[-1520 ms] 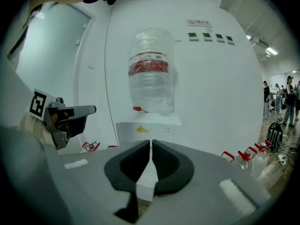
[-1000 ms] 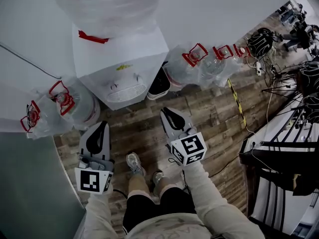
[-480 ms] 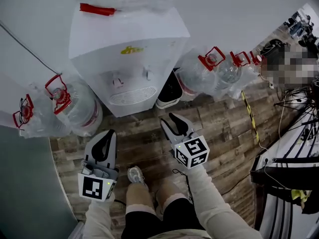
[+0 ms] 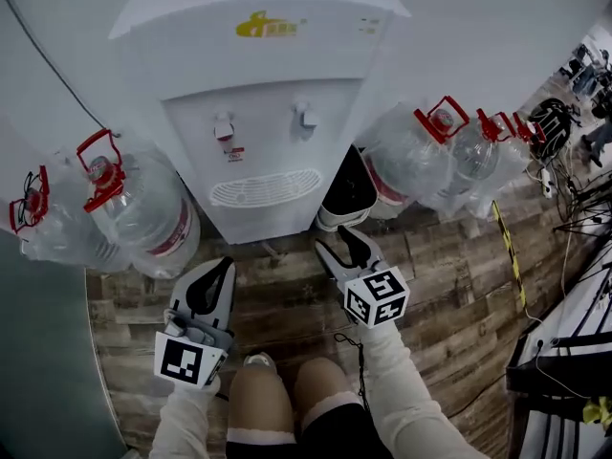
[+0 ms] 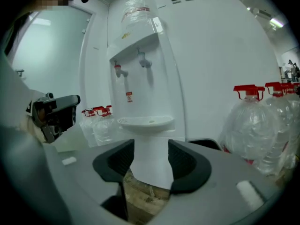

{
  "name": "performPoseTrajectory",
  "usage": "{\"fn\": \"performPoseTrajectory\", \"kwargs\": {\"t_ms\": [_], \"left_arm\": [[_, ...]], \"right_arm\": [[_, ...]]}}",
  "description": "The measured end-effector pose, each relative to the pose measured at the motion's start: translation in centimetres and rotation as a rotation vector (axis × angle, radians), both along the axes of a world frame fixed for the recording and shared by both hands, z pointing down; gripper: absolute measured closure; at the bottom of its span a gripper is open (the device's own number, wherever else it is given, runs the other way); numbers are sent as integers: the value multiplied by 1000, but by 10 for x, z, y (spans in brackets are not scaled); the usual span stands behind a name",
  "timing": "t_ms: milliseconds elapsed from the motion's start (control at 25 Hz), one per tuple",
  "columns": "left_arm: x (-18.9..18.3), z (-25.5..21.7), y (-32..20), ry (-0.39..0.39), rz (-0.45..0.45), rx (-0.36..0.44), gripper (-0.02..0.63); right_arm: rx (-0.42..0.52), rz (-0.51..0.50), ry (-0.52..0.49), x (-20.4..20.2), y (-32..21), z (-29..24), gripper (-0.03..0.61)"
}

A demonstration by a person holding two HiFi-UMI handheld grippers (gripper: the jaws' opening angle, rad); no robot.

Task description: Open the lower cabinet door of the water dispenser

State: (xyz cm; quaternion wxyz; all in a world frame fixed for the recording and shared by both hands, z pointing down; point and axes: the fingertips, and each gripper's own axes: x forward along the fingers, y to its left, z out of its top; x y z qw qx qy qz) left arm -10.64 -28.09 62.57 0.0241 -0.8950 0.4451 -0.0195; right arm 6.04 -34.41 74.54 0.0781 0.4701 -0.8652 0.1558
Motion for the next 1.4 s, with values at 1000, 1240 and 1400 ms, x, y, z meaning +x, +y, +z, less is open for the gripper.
{"fn": "performPoseTrajectory", "kwargs": {"t_ms": [1000, 1240, 1400], "left_arm": [[-25, 95, 0, -11, -29, 65, 612], [-40, 102, -1, -13, -71, 46, 611], [-47, 103, -2, -19, -72, 54, 611]], "right_arm": [[10, -41, 25, 4, -108, 112, 265], [14, -45, 39, -3, -122, 114, 263], [-2, -37, 47, -5, -127, 116, 259]]}}
